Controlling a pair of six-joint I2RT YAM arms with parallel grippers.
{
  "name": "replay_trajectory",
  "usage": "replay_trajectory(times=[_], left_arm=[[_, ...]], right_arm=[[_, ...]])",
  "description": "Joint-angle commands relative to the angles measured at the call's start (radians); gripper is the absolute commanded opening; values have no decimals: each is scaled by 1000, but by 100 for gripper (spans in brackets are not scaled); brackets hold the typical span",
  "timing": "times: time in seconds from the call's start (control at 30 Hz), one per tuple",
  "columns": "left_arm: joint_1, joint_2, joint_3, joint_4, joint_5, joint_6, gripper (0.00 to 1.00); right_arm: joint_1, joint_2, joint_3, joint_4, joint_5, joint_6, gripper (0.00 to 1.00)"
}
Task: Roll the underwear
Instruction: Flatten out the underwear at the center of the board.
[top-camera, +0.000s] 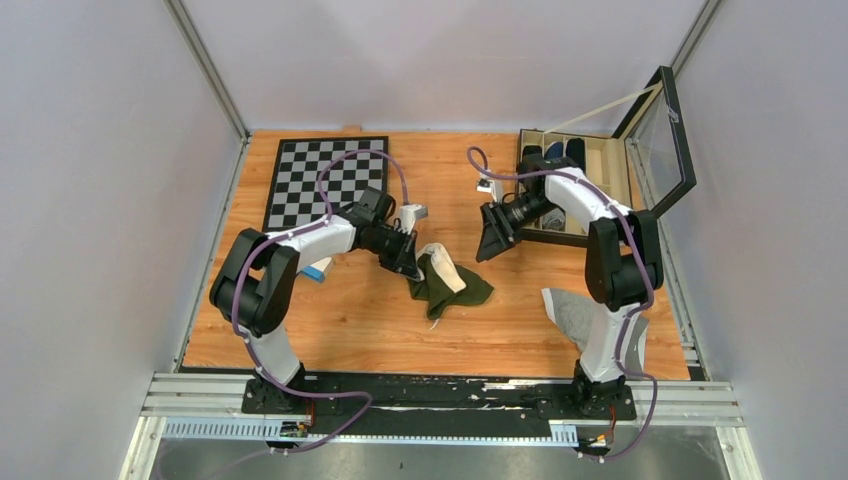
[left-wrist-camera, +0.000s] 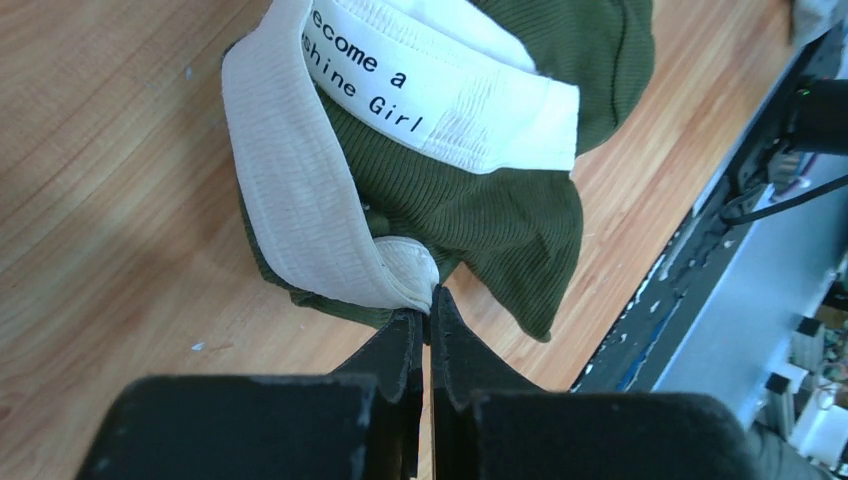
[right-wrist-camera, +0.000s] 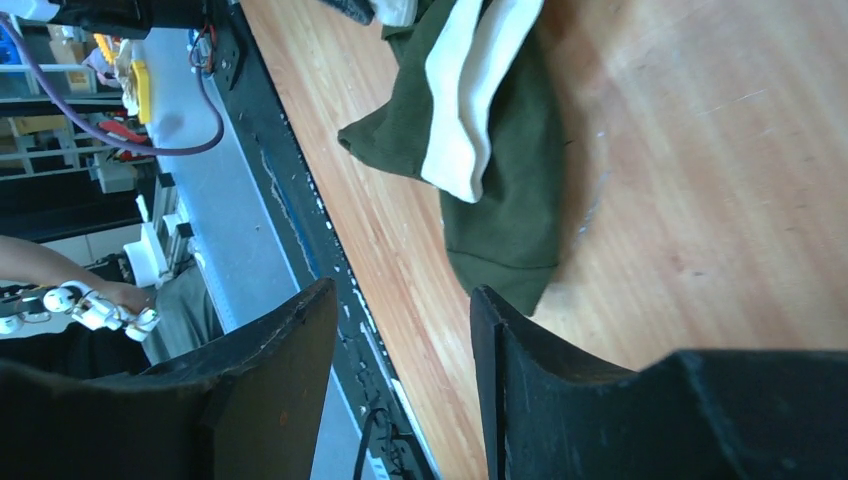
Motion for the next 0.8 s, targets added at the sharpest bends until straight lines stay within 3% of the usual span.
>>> replay_trajectory(times=[0.0, 0.37, 0.77], left_arm=[[17, -18, 18, 59, 78, -84, 0], [27, -24, 7, 39, 78, -72, 1], [32, -23, 10, 27, 77, -70, 0]], right_arm=[[4, -41, -82, 61, -55, 41, 53], [128, 168, -16, 21, -71, 61, 55], [165, 201, -26, 84, 25, 128, 55]])
